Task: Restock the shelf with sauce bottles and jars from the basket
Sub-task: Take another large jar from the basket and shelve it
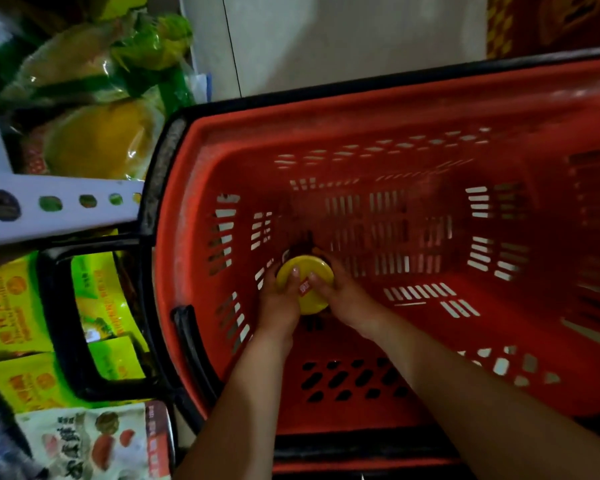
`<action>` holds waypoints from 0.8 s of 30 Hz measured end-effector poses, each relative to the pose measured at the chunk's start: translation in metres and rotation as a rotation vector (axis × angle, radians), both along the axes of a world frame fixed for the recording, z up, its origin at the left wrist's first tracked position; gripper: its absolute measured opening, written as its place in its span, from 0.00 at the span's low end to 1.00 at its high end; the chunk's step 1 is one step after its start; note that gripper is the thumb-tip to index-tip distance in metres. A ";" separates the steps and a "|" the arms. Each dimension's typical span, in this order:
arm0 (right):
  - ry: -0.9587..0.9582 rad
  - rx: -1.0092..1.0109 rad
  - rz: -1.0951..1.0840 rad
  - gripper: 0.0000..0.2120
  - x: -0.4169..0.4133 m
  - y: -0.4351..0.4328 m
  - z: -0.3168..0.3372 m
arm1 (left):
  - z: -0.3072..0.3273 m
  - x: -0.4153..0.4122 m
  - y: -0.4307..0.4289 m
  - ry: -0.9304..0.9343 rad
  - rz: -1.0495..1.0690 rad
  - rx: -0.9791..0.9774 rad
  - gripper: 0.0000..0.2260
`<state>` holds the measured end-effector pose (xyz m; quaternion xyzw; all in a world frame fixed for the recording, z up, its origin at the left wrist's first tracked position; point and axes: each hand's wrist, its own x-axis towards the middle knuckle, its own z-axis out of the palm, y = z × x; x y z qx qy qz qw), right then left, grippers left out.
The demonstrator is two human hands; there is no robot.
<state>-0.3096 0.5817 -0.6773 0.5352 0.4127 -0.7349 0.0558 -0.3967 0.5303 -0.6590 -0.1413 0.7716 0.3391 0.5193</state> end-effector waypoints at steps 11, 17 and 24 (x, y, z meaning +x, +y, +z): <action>-0.009 -0.111 -0.296 0.16 0.019 0.010 0.070 | 0.067 0.006 0.022 0.216 -0.442 -0.066 0.18; 0.000 -0.048 -0.408 0.13 0.038 0.018 0.149 | 0.149 0.018 0.042 0.256 -0.493 0.018 0.18; -0.028 0.183 -0.308 0.13 0.055 0.028 0.252 | 0.252 0.032 0.045 0.277 -0.474 0.100 0.19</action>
